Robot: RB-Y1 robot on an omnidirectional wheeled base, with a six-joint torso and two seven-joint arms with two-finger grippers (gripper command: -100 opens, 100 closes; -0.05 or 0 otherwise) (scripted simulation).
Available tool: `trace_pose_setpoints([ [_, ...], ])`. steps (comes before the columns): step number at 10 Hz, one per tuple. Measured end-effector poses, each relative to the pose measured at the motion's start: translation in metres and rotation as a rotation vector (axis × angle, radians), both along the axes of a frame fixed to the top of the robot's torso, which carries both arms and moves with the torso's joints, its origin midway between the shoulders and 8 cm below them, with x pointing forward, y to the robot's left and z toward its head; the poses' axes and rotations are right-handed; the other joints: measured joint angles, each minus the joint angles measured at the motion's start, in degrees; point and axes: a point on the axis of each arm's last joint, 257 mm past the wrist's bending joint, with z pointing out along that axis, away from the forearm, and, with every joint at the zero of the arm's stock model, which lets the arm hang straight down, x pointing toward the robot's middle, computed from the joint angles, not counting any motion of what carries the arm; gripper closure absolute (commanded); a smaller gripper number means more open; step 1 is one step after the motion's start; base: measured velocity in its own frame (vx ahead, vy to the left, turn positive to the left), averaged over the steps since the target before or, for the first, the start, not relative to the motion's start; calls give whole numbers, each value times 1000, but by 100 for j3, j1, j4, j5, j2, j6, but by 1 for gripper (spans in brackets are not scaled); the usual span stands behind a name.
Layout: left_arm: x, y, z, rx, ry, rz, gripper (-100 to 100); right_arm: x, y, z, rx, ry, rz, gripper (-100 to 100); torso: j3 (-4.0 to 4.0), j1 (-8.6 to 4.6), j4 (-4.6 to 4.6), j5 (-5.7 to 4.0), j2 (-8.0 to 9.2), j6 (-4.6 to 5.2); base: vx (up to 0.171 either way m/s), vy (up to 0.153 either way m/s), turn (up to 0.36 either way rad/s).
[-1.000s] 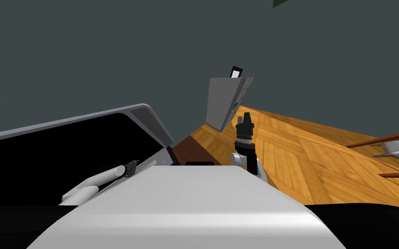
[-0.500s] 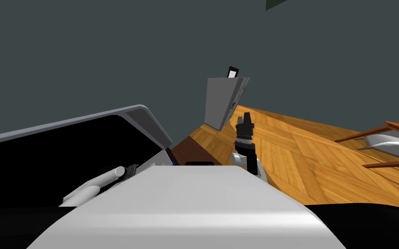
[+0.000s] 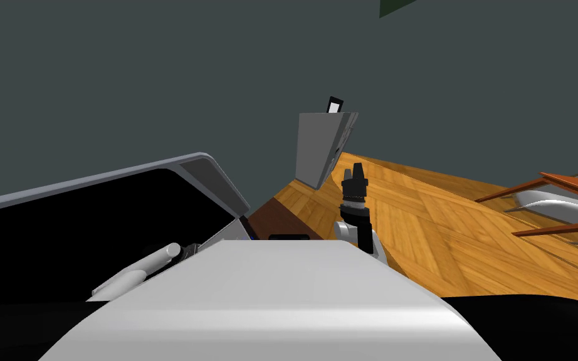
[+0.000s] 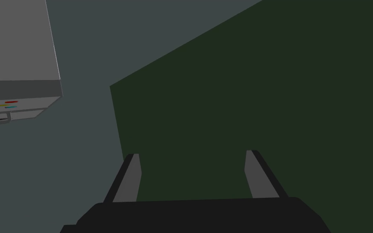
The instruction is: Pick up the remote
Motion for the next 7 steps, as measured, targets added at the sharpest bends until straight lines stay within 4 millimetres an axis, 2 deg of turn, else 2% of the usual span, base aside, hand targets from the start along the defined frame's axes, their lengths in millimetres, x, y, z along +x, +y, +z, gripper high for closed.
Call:
trace_pose_setpoints([
  [2, -14, -12, -13, -53, 24, 61, -100, 0, 0, 0, 0, 0, 0, 0, -2, 10, 0, 2, -3, 3, 12, 56, -112],
  [4, -33, -32, -27, -116, 59, 127, -100, 0, 0, 0, 0, 0, 0, 0, -1, 22, 0, 5, -3, 1, 23, 77, -70],
  [7, -46, -51, -38, -172, 86, 186, -100, 0, 0, 0, 0, 0, 0, 0, 2, -4, 0, -1, 3, 0, -2, 12, -28],
])
